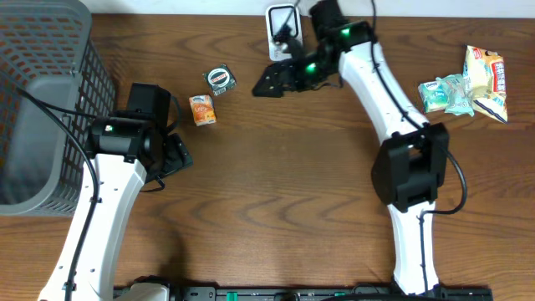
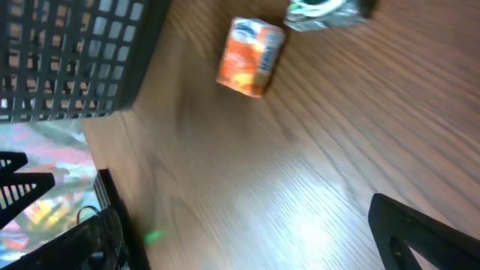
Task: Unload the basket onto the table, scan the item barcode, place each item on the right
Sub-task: 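Move the right gripper left to the orange Kleenex pack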
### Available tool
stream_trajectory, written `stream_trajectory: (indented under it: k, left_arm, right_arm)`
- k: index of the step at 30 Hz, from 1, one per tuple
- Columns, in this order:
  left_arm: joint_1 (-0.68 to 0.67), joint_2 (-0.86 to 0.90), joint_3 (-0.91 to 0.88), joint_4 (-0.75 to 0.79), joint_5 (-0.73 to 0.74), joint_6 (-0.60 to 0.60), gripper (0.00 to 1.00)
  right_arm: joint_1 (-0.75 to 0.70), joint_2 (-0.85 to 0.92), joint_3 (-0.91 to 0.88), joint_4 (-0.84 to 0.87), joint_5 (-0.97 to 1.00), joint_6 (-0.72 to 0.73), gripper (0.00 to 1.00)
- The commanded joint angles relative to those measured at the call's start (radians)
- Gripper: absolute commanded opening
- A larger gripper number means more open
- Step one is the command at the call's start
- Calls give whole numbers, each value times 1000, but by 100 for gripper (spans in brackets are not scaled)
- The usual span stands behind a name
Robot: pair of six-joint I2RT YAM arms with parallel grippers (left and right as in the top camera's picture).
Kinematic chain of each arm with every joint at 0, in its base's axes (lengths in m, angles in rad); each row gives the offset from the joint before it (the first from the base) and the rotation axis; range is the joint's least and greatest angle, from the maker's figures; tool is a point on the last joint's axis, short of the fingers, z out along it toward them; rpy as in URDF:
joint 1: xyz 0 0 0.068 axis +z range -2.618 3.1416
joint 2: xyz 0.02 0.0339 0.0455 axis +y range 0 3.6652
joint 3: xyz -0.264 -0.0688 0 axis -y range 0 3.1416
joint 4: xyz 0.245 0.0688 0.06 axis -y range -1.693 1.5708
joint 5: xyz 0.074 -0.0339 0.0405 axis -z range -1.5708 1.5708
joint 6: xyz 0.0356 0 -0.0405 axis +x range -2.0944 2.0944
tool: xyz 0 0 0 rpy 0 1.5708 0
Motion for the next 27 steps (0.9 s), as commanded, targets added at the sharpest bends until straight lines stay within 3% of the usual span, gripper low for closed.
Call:
stream_trajectory:
  k: [1, 9, 19, 27]
  left_arm:
    - [3, 1, -4, -3, -10, -5, 98]
    - [3, 1, -4, -3, -10, -5, 98]
    - [3, 1, -4, -3, -10, -5, 97]
    - [3, 1, -4, -3, -10, -5, 98]
  right_arm:
    - [40, -26, 16, 35, -3, 46, 99]
    - [142, -26, 16, 196, 315, 331, 99]
    - [239, 7, 16, 544, 428, 531, 99]
    - [278, 104, 16, 647, 428, 597, 82]
